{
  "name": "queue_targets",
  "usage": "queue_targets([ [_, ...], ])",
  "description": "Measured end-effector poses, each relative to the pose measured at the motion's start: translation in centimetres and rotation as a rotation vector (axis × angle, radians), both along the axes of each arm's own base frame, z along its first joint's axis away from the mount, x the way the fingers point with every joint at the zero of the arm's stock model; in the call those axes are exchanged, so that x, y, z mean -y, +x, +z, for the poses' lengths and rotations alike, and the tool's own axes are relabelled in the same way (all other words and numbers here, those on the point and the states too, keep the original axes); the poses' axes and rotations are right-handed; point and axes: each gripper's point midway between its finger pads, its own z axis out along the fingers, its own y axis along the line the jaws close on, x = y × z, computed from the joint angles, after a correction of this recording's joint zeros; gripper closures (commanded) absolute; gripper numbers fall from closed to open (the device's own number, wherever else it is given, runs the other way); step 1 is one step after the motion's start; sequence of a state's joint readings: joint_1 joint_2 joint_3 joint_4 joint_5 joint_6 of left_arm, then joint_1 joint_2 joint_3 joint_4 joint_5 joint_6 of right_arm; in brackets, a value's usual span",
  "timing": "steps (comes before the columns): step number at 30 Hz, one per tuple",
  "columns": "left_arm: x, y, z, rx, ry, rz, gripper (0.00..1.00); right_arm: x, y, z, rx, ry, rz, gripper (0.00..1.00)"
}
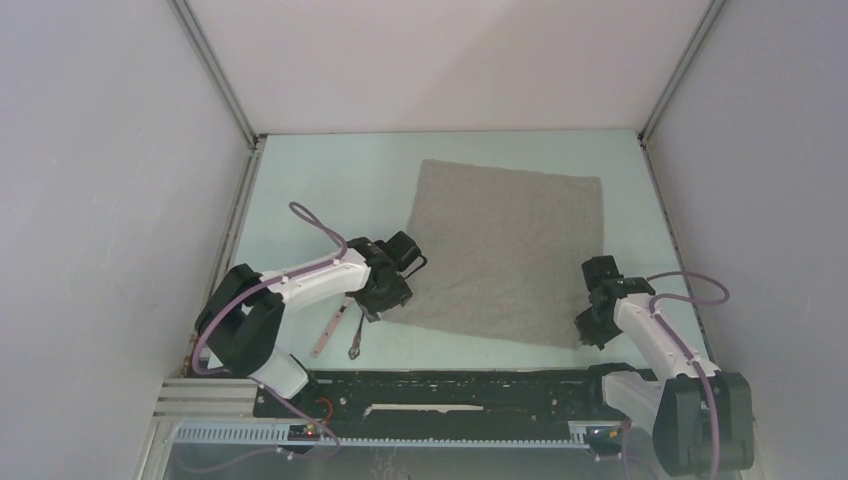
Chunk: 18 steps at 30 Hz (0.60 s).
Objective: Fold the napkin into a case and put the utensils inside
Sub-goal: Pick up the flattened napkin from the center of the board.
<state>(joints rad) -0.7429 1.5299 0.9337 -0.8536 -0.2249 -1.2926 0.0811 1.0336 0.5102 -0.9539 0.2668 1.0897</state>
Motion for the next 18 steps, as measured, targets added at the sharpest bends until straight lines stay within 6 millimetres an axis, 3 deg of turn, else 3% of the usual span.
queue_targets([
  [8,-0.9,0.1,0.0,0.012,0.040,0.124,0.45,0.0,0.3,0.4,0.035,0.001,0.003,1.00],
  [18,-1.1,0.2,-0.5,0.006,0.058,0.149,0.43,0.1,0.6,0.8,0.067,-0.004,0.005,1.00],
])
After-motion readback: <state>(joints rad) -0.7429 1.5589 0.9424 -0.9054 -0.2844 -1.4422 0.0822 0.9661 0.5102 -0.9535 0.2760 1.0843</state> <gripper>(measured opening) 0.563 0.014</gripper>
